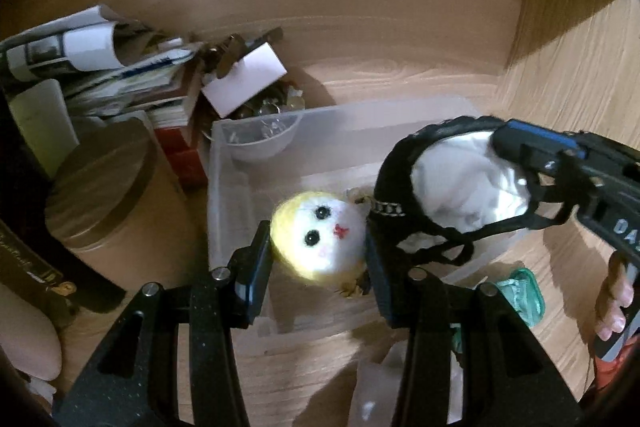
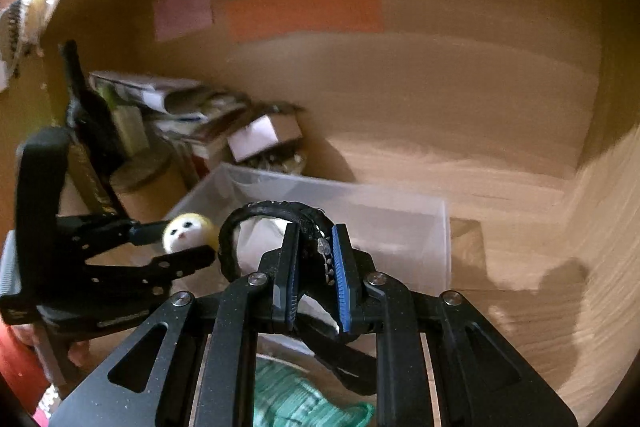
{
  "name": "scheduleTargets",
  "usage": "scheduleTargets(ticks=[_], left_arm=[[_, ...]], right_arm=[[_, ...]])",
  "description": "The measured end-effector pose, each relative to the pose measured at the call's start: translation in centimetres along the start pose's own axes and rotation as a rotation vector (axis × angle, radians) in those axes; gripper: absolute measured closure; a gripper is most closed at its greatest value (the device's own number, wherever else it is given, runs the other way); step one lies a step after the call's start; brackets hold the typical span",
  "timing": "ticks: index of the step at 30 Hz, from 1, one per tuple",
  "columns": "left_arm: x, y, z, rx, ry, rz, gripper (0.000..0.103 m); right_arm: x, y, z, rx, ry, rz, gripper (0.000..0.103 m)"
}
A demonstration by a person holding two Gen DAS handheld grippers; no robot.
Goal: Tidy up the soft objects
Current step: 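Lower the mask and yellow ball into the clear box and release both, then grasp the green knit glove with the right gripper while the left grasps the white sock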
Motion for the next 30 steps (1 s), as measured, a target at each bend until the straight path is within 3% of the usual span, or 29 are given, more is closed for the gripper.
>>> scheduleTargets(ticks=[5, 10, 12, 14, 16, 19, 23, 26, 30], left_arm=[[0.9, 0.0, 0.2, 0.013, -0.004, -0.008, 0.058], [0.6, -0.3, 0.3, 0.006, -0.016, -0.012, 0.052], [0.3, -0.2, 0.2, 0.001, -0.013, 0.002, 0.047], [-0.3, -0.1, 0.0, -0.003, -0.007, 0.017, 0.045], [-1.0, 0.0, -0.1, -0.01, -0.005, 0.033, 0.041], [-2.3, 0.2, -0.4, -0.025, -0.007, 0.064, 0.033], [-4.5, 0.2, -0.4, -0.022, -0.007, 0.114, 0.027], [-5.7, -0.3, -0.1, -0.012, -0.016, 0.135, 0.026], [-7.1, -1.4, 0.2, -0.021, -0.035, 0.154, 0.012]], right_arm=[[1.9, -0.4, 0.9, 0.019, -0.04, -0.06, 0.088], [2.9, -0.8, 1.8, 0.033, -0.077, -0.093, 0.084], [3.0, -0.9, 1.9, 0.037, -0.075, -0.103, 0.078], [2.8, -1.0, 1.9, 0.04, -0.075, -0.105, 0.057], [2.4, -0.8, 1.9, 0.039, -0.079, -0.077, 0.046], [1.1, -0.4, 1.4, 0.018, -0.09, -0.033, 0.04], [-1.3, 0.3, 0.8, 0.004, -0.059, 0.023, 0.025], [-3.4, 0.3, 0.3, -0.02, -0.042, 0.064, 0.022], [-5.4, -0.6, 0.2, -0.043, -0.021, 0.081, 0.019]])
Point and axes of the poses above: each gripper's, at about its wrist camera, not at the fingertips, and x roughly the way its jaws point, z to its right, y to its top, the point moved 4 cm from there along x, roughly the way its jaws point, and after that the axes turned 10 degrees about x, right-handed, at the moved point
